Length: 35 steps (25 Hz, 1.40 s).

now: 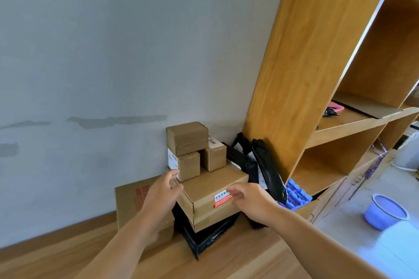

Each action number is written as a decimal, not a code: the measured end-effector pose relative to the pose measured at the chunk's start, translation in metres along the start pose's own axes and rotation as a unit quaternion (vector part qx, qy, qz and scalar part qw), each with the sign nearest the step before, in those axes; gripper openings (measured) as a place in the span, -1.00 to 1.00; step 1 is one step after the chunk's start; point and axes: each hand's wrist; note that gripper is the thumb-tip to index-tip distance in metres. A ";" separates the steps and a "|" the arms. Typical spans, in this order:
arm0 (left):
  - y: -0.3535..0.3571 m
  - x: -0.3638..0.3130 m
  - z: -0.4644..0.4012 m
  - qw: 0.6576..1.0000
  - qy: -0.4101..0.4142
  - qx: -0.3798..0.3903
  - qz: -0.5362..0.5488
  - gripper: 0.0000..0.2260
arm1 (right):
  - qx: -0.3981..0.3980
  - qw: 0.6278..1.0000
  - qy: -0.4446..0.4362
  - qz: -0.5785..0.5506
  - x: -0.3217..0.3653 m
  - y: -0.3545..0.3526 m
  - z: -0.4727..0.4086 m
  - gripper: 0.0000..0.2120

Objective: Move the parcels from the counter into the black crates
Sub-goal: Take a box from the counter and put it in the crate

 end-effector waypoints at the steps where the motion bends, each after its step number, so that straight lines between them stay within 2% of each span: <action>1: -0.002 -0.004 -0.010 1.000 -0.003 -0.005 0.006 -0.59 | 0.003 1.000 -0.004 -0.001 0.001 0.000 -0.012 -0.63; 6: -0.008 -0.032 -0.061 0.999 -0.025 -0.033 0.002 -0.48 | -0.043 0.998 -0.015 -0.041 0.016 -0.013 -0.078 -0.65; 11: -0.001 -0.058 -0.091 0.998 -0.039 -0.049 -0.009 -0.47 | -0.073 0.993 -0.052 -0.081 0.028 -0.024 -0.137 -0.53; 13: 0.002 -0.063 -0.103 0.996 -0.064 -0.062 -0.011 -0.40 | -0.055 0.990 -0.061 -0.117 0.029 -0.028 -0.160 -0.50; 15: 0.005 -0.063 -0.115 0.992 -0.098 -0.074 -0.007 -0.34 | -0.003 0.984 -0.054 -0.167 0.029 -0.030 -0.181 -0.34; 17: 0.009 -0.063 -0.121 0.989 -0.126 -0.075 0.000 -0.35 | 0.052 0.975 -0.043 -0.210 0.029 -0.031 -0.195 -0.28; 19: 0.014 -0.065 -0.123 0.989 -0.128 -0.070 0.032 -0.48 | 0.082 0.963 -0.045 -0.253 0.027 -0.031 -0.204 -0.42; 21: 0.022 -0.073 -0.116 0.987 -0.113 -0.089 0.069 -0.60 | 0.106 0.947 -0.062 -0.296 0.024 -0.034 -0.205 -0.63; 22: 0.024 -0.077 -0.111 0.986 -0.102 -0.102 0.083 -0.62 | 0.114 0.940 -0.075 -0.313 0.023 -0.036 -0.203 -0.67; 27: 0.024 -0.100 -0.081 0.974 -0.052 -0.180 0.131 -0.60 | 0.057 0.925 -0.093 -0.365 0.032 -0.057 -0.180 -0.68; 30: 0.016 -0.117 -0.065 0.949 -0.012 -0.252 0.188 -0.72 | 0.009 0.911 -0.105 -0.399 0.044 -0.080 -0.162 -0.83; 33: 0.006 -0.131 -0.048 0.916 0.034 -0.310 0.253 -0.92 | -0.008 0.870 -0.122 -0.477 0.059 -0.099 -0.138 -0.96; 35: 0.001 -0.139 -0.037 0.898 0.059 -0.339 0.275 -0.95 | -0.008 0.848 -0.135 -0.512 0.067 -0.107 -0.125 -0.97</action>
Point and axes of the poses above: each hand's wrist, its own z-axis away from the middle knuckle, its own y-axis out of the palm, x = y × z, and after that the axes turned 3 degrees about z, right-handed
